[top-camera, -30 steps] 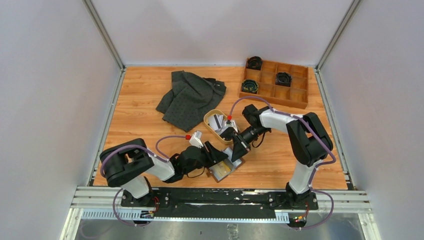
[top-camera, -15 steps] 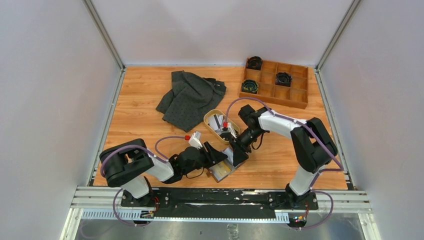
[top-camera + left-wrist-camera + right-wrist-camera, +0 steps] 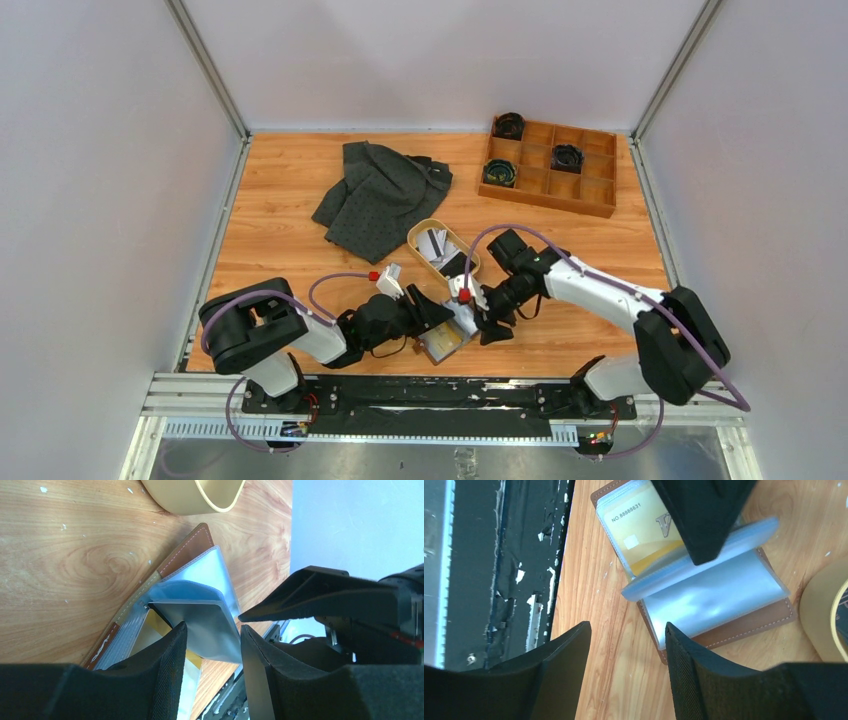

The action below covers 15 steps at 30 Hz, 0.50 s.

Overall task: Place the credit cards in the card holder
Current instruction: Turn over the card slot in the card holder.

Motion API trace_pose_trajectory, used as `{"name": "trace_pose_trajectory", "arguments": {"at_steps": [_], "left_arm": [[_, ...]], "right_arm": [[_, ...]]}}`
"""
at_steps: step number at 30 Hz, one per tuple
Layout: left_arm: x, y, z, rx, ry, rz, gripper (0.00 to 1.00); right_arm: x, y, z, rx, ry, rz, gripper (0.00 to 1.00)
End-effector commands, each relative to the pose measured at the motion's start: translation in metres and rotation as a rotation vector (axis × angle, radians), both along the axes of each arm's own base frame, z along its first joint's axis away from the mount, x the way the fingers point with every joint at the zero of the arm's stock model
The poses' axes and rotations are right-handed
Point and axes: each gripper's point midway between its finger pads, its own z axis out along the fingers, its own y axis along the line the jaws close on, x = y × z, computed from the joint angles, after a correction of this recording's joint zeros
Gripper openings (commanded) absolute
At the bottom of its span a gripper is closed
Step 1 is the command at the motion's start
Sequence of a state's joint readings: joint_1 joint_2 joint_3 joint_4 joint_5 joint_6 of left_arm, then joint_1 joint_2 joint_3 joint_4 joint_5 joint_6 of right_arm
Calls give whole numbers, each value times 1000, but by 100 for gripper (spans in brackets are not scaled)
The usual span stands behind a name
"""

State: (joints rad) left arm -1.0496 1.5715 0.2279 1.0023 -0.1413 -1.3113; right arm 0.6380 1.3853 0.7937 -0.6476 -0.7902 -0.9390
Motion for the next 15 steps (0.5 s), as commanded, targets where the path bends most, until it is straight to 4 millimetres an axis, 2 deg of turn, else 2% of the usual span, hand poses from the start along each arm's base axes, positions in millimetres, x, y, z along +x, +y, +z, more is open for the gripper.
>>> {"name": "trace_pose_trajectory", "arguments": {"at_steps": [1,4,8,15], "left_arm": [[-5,9,-15,66,-9,-10,46],[-5,9,-14,63,-10,-12,46],[-5,9,-14,62,-12,-12,46],[-6,9,-14,58,-13,-14,47]], "right_arm": [[17,12,-4,47,-214,60,60],[22,18,-6,26,-249,42,60],[19,22,-15,-10,-261,57,60],[18,24,-19,-39,-261,51,60]]}}
